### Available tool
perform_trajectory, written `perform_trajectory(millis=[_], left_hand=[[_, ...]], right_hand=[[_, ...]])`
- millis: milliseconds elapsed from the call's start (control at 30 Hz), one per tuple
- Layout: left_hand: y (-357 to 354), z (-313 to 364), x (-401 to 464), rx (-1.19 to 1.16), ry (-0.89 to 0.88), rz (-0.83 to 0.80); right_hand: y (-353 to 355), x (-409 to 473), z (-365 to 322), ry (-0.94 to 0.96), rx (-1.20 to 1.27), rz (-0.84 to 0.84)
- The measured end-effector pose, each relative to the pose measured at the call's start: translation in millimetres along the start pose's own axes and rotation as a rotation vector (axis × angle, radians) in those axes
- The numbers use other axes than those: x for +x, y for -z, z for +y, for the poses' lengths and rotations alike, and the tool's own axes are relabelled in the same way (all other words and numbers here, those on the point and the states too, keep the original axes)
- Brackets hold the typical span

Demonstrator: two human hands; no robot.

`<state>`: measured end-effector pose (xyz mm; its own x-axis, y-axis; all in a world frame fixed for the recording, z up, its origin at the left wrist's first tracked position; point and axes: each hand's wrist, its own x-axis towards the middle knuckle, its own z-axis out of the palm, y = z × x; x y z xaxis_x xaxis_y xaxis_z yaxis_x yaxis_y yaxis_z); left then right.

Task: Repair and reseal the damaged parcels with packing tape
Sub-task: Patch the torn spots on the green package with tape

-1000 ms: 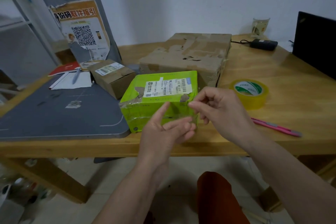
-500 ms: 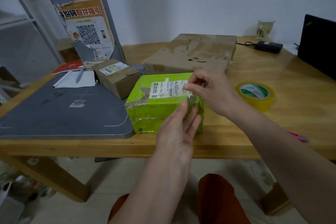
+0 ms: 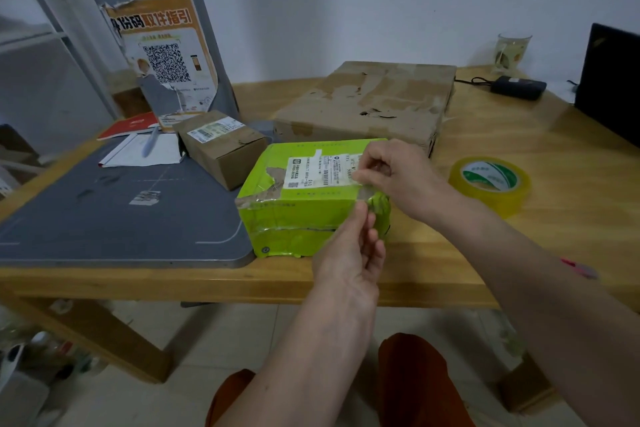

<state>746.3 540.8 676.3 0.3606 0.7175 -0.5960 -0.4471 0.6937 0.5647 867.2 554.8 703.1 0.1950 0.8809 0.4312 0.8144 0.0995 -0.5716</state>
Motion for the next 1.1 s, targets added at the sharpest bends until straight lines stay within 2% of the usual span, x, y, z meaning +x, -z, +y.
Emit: perform_trajectory(millis=[133,267,300,333,367,467,500,533,633,700,833,1000,1100], left_hand=[[5.7,2.5,0.9,0.031,0.03,-0.005],[30.7,-14.3,-1.4,0.068,0.167,0.054],[36.9,-21.5,-5.1,0.11,0.136,0.061],[40.5,-27.2,-9.4,0.165,0.02,0.047],[43.0,-30.7,-12.0,0.242,-0.22,0.02],[41.0,-12.8,-19.0,0.711,-1.267,-0.162],[39.3,-3.7,-12.6,0.887,-1.516,-0.192],[37.8,5.1,-3.5,1.034,-1.639,-0.205],[36.6,19.0,23.3,1.349,-1.601,-0.22],[45.0,19.2,41.2,1.438,-1.645,-0.241],[52.1,20.7,54.7,1.431,-1.795,-0.246],[52.5,23.0,54.1,1.381,-1.822,-0.258],[43.3,26.5,47.4,1.299,-1.76,-0.189]], right_hand=[[-5.9,-6.7,1.5,0.068,-0.07,0.016],[-7.3,-9.0,3.3,0.062,-0.069,0.044],[-8.2,-9.4,3.2,0.061,-0.075,0.043],[-9.1,-9.7,2.9,0.063,-0.084,0.045],[-10.4,-10.0,2.9,0.066,-0.087,0.055],[-11.5,-11.5,1.7,0.048,-0.056,0.093],[-10.6,-12.3,1.1,0.033,-0.044,0.093],[-9.7,-13.1,0.8,0.02,-0.044,0.091],[-9.2,-14.9,1.2,-0.013,-0.058,0.101],[-11.6,-14.9,1.5,-0.029,-0.048,0.125],[-14.8,-10.9,2.0,-0.152,-0.001,0.136],[-19.0,-5.3,6.8,-0.267,0.073,0.219],[-20.0,-5.4,11.9,-0.317,0.27,0.21]])
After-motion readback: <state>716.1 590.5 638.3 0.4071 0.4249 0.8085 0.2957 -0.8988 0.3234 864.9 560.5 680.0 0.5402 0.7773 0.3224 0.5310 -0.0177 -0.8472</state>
